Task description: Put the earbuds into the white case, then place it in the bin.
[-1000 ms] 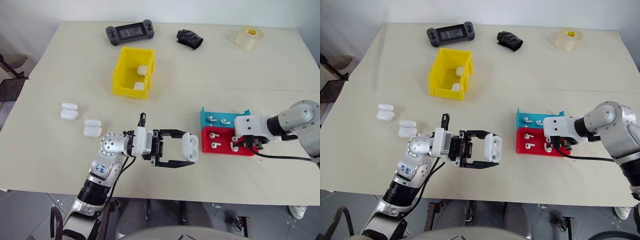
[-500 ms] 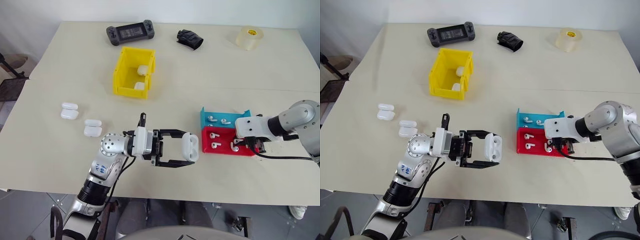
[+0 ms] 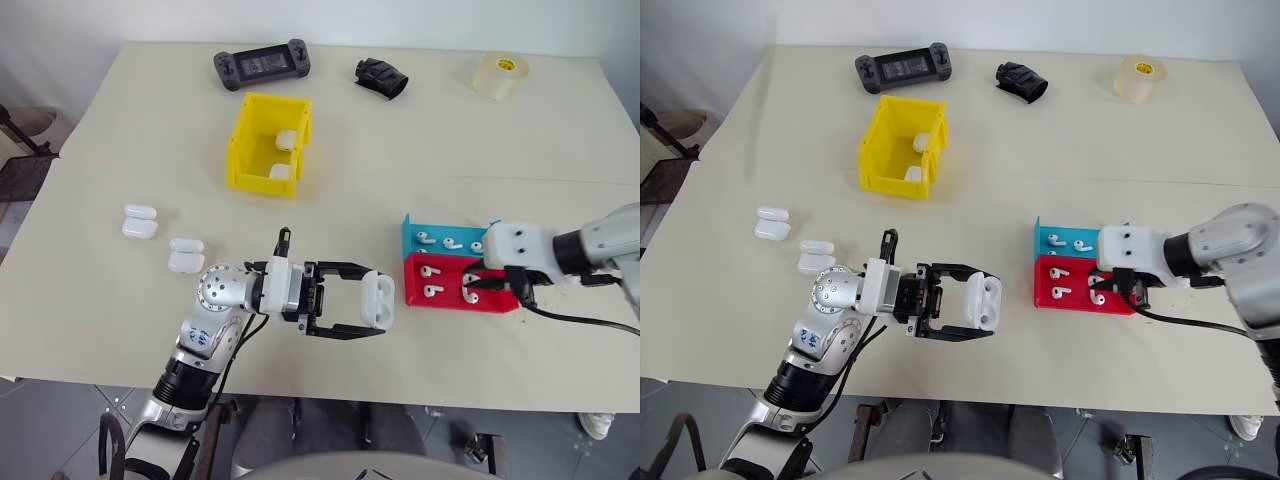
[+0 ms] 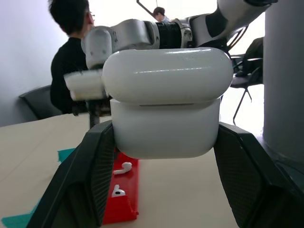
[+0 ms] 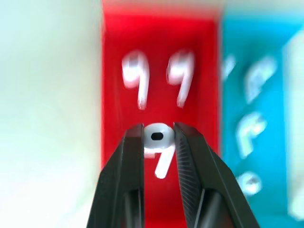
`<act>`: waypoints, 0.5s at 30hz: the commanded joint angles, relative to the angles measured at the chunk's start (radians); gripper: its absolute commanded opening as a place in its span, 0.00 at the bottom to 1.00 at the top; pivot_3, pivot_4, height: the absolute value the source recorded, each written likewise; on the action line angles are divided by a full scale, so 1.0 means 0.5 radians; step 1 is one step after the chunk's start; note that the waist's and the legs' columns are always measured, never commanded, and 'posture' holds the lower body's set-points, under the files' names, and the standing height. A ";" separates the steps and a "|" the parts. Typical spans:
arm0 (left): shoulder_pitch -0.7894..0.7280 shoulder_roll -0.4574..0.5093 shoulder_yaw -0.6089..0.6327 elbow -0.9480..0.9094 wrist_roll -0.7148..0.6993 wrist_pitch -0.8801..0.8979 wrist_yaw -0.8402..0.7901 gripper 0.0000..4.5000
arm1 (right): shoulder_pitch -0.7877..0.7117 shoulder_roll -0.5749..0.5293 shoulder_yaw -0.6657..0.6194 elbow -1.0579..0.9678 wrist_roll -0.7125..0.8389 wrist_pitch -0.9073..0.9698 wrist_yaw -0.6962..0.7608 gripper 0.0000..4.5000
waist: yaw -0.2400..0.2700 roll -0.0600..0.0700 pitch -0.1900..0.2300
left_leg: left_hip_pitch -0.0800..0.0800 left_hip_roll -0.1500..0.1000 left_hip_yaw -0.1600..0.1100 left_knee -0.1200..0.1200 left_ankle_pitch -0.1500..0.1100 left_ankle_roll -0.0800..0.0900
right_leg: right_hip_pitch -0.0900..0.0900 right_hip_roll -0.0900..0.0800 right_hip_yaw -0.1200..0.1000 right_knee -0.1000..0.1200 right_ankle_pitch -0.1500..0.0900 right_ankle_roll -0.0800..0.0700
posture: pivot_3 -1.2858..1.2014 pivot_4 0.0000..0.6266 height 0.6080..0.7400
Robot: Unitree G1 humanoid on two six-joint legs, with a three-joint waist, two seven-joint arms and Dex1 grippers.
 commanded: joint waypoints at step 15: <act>-0.257 -0.089 0.120 0.249 -0.187 0.227 -0.130 0.61 | 0.387 1.310 -0.586 -1.230 1.399 0.447 -1.521 0.12 | -0.007 -0.002 0.001 | 0.001 -0.002 -0.007 0.001 0.002 -0.003 | 0.003 0.000 -0.005 0.004 0.001 0.001 | 0.52 0.24 1.00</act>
